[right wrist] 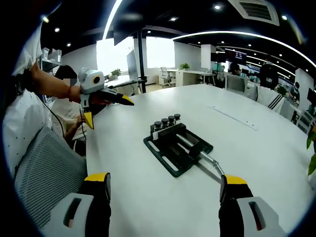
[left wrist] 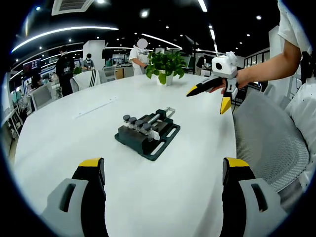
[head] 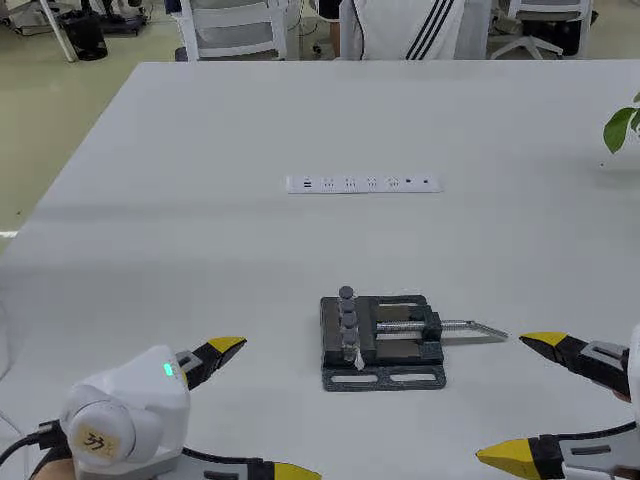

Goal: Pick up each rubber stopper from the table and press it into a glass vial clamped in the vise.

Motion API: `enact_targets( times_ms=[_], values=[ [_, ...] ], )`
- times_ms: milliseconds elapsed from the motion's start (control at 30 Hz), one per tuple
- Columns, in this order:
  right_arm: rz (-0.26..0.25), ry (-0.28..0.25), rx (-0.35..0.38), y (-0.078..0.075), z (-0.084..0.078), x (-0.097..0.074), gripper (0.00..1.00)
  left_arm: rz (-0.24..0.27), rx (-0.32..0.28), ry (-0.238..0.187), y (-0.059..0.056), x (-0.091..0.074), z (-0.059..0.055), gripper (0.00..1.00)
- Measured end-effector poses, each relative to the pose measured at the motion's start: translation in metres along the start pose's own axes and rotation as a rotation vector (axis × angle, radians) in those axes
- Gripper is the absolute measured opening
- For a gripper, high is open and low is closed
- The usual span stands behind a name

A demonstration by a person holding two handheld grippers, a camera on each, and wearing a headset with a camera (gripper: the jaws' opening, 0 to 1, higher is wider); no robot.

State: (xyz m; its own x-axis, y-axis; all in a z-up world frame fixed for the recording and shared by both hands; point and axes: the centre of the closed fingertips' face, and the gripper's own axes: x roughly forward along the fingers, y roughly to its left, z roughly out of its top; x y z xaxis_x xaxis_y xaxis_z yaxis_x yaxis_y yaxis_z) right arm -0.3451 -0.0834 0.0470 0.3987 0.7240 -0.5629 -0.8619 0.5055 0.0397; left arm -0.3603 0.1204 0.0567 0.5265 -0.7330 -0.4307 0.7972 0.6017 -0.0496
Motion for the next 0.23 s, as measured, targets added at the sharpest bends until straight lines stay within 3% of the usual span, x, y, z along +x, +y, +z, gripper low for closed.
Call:
enact_targets(
  times_ms=[233],
  values=[
    [-0.006,-0.007,0.005,0.0017,0.0024,-0.0022,0.90,-0.005,-0.001,0.005,-0.0008,0.0003,-0.0033,0.99]
  ],
)
